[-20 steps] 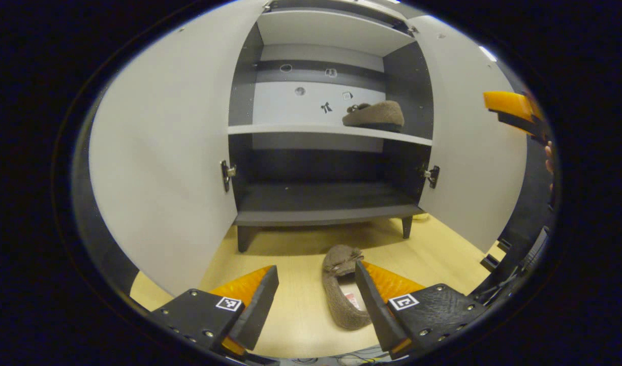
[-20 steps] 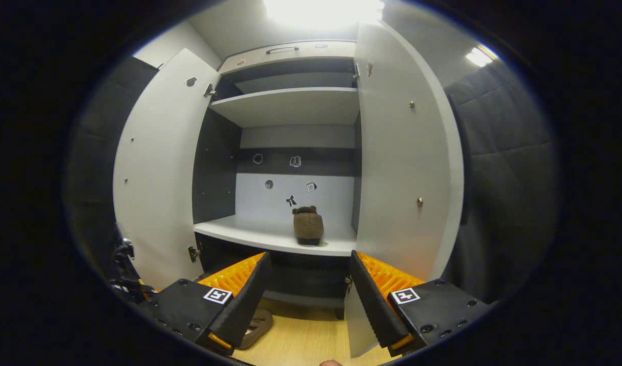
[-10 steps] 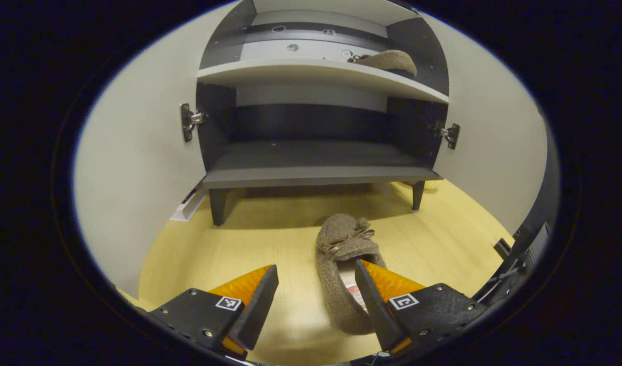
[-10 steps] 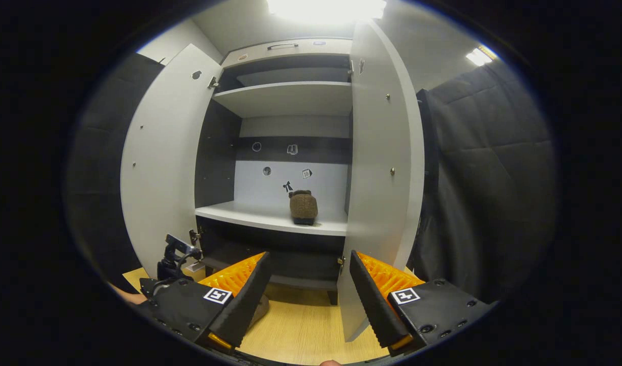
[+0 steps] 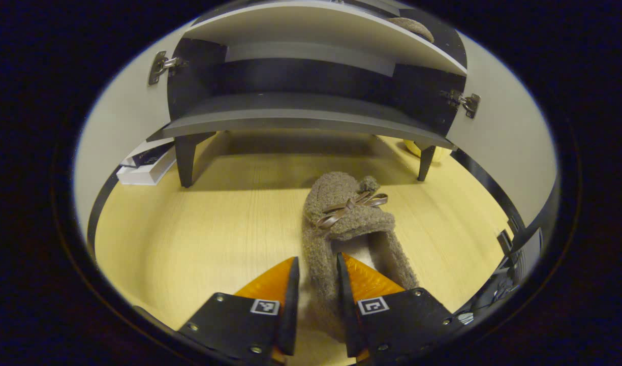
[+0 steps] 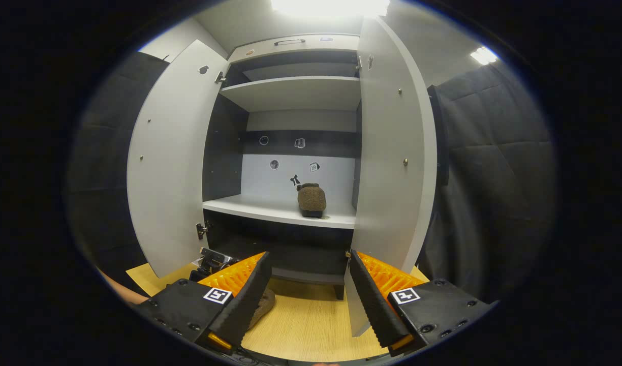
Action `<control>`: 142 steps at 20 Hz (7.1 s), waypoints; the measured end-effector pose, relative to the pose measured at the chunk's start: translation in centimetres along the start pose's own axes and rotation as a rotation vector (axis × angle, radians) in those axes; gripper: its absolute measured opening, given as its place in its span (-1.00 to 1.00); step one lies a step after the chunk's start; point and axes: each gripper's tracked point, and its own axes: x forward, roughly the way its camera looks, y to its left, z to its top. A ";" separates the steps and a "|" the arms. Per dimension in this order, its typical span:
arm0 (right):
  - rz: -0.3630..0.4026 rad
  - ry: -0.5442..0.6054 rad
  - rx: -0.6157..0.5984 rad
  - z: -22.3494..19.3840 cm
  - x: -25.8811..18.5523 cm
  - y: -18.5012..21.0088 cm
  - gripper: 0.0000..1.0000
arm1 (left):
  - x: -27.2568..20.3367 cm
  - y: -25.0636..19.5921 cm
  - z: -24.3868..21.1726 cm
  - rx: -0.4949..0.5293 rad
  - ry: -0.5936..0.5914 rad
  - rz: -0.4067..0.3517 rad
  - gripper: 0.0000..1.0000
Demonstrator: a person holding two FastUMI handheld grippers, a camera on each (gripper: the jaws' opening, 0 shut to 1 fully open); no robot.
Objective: Grab one shoe with the right hand and put it into the shoe cabinet, grab the other shoe with the left hand and put it into the shoe cabinet; then close the right door with the right hand and the left door with the left hand.
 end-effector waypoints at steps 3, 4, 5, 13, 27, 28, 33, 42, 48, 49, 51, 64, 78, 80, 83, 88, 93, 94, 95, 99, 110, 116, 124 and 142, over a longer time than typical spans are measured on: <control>0.008 0.009 0.006 -0.3 0.1 0.3 0.96 | -0.4 0.7 0.8 0.042 -0.021 0.059 -0.71; 0.013 0.009 0.004 -0.2 0.1 0.5 0.96 | -0.7 0.9 1.3 0.039 -0.034 0.076 -0.88; 0.021 0.011 0.002 -0.3 0.0 0.7 0.96 | -0.6 1.0 1.8 0.027 -0.040 0.081 -0.80; 0.056 -0.004 0.002 0.0 -0.5 1.5 0.96 | -5.1 1.1 8.7 0.013 -0.232 0.080 -0.98; 0.051 -0.035 0.012 0.6 -2.6 0.0 0.96 | -15.1 0.3 21.0 -0.035 -0.598 0.059 -0.98; 0.047 -0.038 0.013 0.7 -2.7 -0.2 0.96 | -15.7 0.4 22.2 -0.037 -0.614 0.063 -0.98; 0.023 -0.040 0.020 0.3 -3.4 -1.6 0.96 | -16.2 1.3 26.7 -0.059 -0.665 0.089 -0.98; 0.058 -0.004 0.046 -1.2 -2.8 -0.6 0.96 | -15.1 3.8 36.7 -0.079 -0.743 0.140 -0.98; 0.061 0.005 0.043 -1.5 -2.2 -0.6 0.96 | -10.9 5.2 41.8 -0.084 -0.706 0.153 -0.98; 0.054 0.010 0.044 -1.7 -2.1 -0.8 0.96 | -10.2 5.4 42.1 -0.081 -0.692 0.158 -0.98; 0.048 0.017 0.059 -1.8 -1.9 -1.1 0.96 | -8.2 6.3 42.8 -0.066 -0.649 0.188 -0.98; 0.034 -0.028 0.057 0.2 -0.6 -1.0 0.96 | -11.0 6.0 43.5 0.087 -0.698 0.267 0.60; 0.057 -0.112 0.043 3.7 -2.6 2.3 0.96 | -26.9 3.9 33.4 0.140 -0.834 0.212 0.69; 0.056 -0.120 0.046 3.8 -3.0 2.6 0.96 | -28.7 3.8 31.9 0.133 -0.843 0.203 0.69; 0.051 -0.136 0.043 4.1 -3.5 2.9 0.95 | -30.8 4.3 29.7 0.116 -0.855 0.198 0.62; 0.051 -0.150 0.052 4.7 -3.9 3.3 0.96 | -33.6 4.6 25.3 0.096 -0.852 0.202 0.59; 0.044 -0.154 0.054 4.7 -4.2 3.3 0.95 | -34.9 6.0 21.3 0.077 -0.830 0.235 0.67; 0.043 -0.154 0.054 4.7 -4.3 3.3 0.95 | -35.0 6.2 20.7 0.073 -0.824 0.236 0.67; 0.043 -0.154 0.056 4.6 -4.4 3.3 0.95 | -35.1 6.3 19.9 0.070 -0.817 0.238 0.69; 0.016 -0.172 0.059 5.1 -4.5 1.5 0.96 | -35.5 7.2 17.7 0.073 -0.799 0.245 0.67; -0.326 -0.233 0.118 9.8 -5.7 -14.8 0.92 | -38.0 9.8 16.2 0.076 -0.811 0.307 0.59; -0.489 -0.237 0.136 11.2 -5.7 -20.8 0.92 | -38.3 10.4 15.9 0.054 -0.807 0.311 0.64; -0.598 -0.167 0.117 11.0 -1.1 -22.4 0.96 | -39.3 13.1 15.2 0.011 -0.812 0.350 0.64; -0.451 -0.176 0.033 12.0 0.0 -13.8 0.92 | -39.6 15.3 14.6 -0.026 -0.819 0.357 0.60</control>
